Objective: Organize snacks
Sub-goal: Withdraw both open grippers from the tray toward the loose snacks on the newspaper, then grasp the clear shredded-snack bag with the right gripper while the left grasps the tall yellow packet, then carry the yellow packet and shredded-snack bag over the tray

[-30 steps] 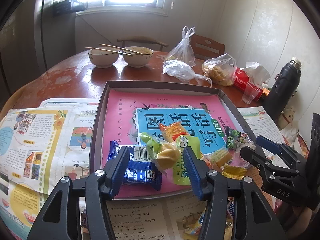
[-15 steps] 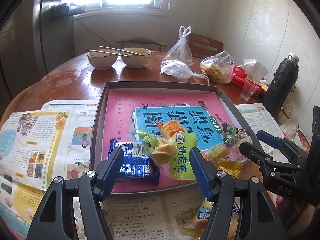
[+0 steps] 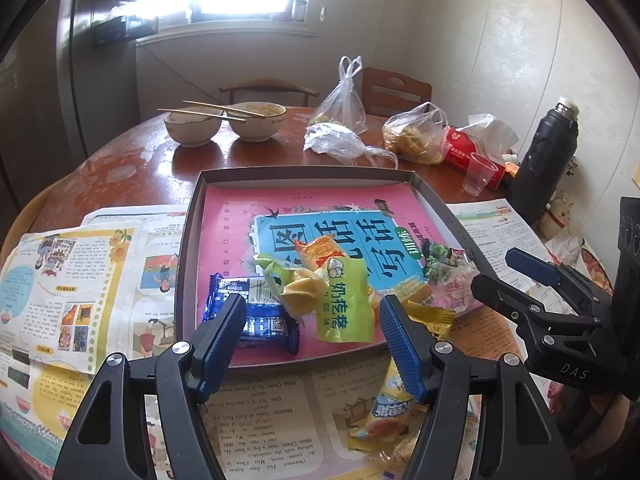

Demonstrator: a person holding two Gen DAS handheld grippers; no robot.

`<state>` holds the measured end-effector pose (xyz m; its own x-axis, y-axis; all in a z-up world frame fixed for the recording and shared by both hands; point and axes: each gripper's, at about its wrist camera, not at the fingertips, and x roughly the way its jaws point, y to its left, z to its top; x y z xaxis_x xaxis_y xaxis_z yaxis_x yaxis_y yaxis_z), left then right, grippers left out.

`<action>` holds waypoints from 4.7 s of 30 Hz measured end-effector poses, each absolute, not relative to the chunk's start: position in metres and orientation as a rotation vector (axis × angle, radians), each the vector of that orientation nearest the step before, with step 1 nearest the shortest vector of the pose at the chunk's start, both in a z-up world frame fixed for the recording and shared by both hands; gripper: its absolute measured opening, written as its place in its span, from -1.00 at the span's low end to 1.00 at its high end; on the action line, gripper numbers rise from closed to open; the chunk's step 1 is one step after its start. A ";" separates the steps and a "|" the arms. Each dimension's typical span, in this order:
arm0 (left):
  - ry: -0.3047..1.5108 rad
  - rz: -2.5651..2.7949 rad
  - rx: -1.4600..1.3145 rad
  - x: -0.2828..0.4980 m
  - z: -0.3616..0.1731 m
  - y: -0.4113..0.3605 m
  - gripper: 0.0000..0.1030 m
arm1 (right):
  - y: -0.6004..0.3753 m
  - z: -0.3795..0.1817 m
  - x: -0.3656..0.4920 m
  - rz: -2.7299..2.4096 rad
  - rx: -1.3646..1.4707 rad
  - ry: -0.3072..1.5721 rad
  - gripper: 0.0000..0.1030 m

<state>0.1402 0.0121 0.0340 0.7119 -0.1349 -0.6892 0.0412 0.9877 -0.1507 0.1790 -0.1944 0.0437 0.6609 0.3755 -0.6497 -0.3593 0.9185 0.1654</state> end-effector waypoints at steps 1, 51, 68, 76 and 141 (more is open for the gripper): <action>0.774 -0.101 -0.127 0.139 0.034 0.012 0.37 | -0.195 0.045 0.178 0.417 0.023 0.738 0.55; 0.892 -0.235 -0.100 0.118 0.010 -0.014 0.48 | -0.165 0.032 0.088 0.645 -0.190 0.746 0.67; 0.938 -0.244 -0.117 0.133 -0.008 -0.019 0.48 | -0.141 0.014 0.072 0.690 -0.303 0.776 0.67; 0.950 -0.250 -0.131 0.137 -0.013 -0.019 0.48 | -0.126 0.003 0.064 0.664 -0.411 0.748 0.66; 0.830 -0.236 -0.253 0.131 0.033 0.017 -0.56 | -0.180 0.023 0.117 0.526 -0.129 0.679 0.03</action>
<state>0.1315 0.0172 0.0328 0.6520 -0.3036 -0.6948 0.1071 0.9440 -0.3119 0.1169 -0.1798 0.0235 0.6539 0.4213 -0.6285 -0.5037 0.8622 0.0539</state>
